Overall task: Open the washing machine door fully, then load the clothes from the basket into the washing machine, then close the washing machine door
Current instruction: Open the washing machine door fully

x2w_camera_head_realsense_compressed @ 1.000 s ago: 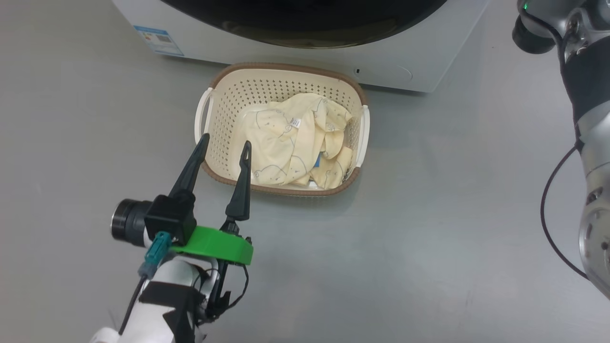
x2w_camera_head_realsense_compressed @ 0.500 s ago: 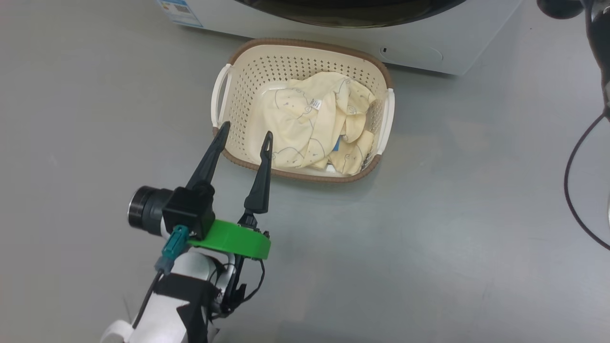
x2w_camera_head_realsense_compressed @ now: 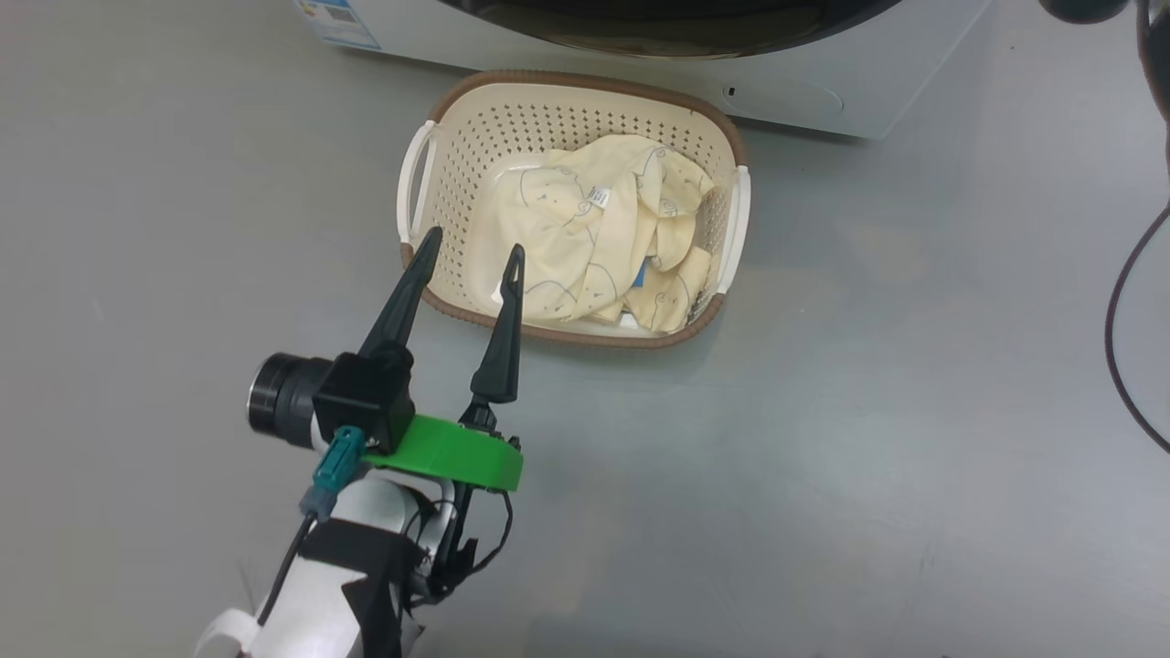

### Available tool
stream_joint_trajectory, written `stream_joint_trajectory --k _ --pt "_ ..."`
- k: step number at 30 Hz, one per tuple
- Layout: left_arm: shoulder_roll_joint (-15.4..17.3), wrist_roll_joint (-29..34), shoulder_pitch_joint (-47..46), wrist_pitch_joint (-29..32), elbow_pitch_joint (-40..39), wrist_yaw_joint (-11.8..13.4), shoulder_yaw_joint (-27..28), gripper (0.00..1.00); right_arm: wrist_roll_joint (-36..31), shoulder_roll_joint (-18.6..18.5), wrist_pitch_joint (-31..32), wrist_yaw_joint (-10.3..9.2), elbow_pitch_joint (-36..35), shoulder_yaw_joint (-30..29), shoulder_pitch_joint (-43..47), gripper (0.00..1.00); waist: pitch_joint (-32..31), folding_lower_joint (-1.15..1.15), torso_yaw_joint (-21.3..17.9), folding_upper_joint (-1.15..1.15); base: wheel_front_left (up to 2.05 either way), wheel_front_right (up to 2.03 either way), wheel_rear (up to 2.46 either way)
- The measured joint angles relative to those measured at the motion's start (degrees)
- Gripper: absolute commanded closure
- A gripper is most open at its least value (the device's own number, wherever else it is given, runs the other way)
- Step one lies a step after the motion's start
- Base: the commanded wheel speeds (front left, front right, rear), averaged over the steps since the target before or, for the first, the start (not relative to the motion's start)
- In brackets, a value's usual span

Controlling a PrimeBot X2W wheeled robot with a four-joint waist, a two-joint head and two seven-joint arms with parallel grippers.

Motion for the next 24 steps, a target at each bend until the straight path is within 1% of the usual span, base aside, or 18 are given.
stream_joint_trajectory --k 12,24 --pt "0.0 0.02 -0.04 0.0 0.4 0.12 0.19 0.0 1.57 0.1 8.55 0.01 -7.67 1.33 5.92 1.0 -0.63 0.0 -1.48 0.0 0.0 0.0 0.0" --pt "0.0 0.19 0.02 0.0 1.67 0.01 1.36 0.0 7.32 0.79 17.73 0.01 -16.33 2.38 14.65 1.0 -2.44 0.0 -2.8 0.0 0.0 0.0 0.0"
